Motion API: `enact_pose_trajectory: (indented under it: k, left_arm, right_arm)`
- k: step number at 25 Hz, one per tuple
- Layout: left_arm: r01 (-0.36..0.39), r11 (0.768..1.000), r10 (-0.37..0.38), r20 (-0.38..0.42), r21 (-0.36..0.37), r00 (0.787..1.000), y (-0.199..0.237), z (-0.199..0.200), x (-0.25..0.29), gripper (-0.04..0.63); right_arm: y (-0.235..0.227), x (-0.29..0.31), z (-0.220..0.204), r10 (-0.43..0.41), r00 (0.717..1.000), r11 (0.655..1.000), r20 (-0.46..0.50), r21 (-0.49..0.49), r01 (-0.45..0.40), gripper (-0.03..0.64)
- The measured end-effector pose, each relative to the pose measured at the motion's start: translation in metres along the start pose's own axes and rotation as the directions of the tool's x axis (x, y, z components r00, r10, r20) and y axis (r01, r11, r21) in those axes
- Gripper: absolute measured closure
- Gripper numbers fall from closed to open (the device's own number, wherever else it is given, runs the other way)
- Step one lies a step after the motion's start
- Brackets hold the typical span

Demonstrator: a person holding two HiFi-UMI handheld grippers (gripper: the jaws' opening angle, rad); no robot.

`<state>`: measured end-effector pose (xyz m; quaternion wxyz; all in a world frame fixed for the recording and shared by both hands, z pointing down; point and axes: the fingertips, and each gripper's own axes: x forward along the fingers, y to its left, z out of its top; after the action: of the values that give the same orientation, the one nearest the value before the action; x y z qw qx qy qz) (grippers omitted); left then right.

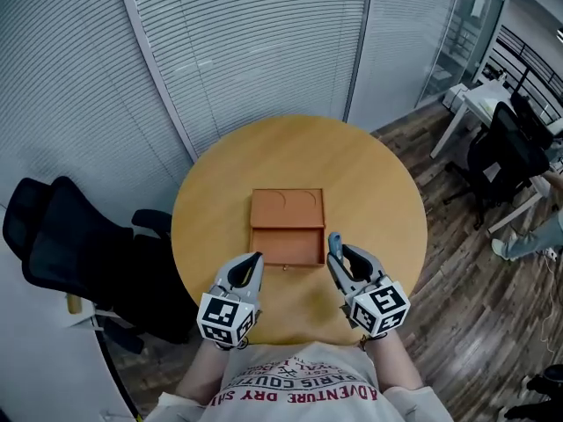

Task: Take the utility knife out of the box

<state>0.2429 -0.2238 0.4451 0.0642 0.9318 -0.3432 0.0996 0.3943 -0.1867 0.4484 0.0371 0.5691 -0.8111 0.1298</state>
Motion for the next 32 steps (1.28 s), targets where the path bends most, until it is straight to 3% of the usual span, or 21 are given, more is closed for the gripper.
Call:
enact_pose_trajectory:
  k: [4,8,15,24,32]
  left_arm:
    - [0.019,1.0,-0.019,0.024,0.018,1.0,-0.009,0.009,0.007,0.6]
    - [0.038,0.997,-0.041,0.061,0.06,0.997,-0.021,0.02,0.016,0.6]
    - [0.065,0.996,-0.069,0.056,0.062,0.996,-0.033,0.022,0.028,0.6]
    - [0.032,0.998,-0.033,0.025,0.045,0.999,-0.023,0.014,0.035,0.6]
    - [0.055,0.996,-0.056,0.005,0.064,0.998,-0.034,0.017,0.041,0.6]
  right_arm:
    - [-0.013,-0.011,0.009,-0.064,0.995,0.997,0.081,-0.026,0.066,0.485]
    - [-0.022,-0.017,0.013,-0.066,0.992,0.997,0.109,-0.035,0.07,0.486]
    - [-0.034,-0.011,0.005,-0.052,0.994,0.998,0.093,-0.025,0.054,0.486]
    - [-0.031,0.01,0.001,-0.006,0.998,0.999,0.058,-0.05,0.009,0.486]
    - [-0.034,0.013,-0.001,0.006,0.999,0.999,0.042,-0.047,-0.004,0.486]
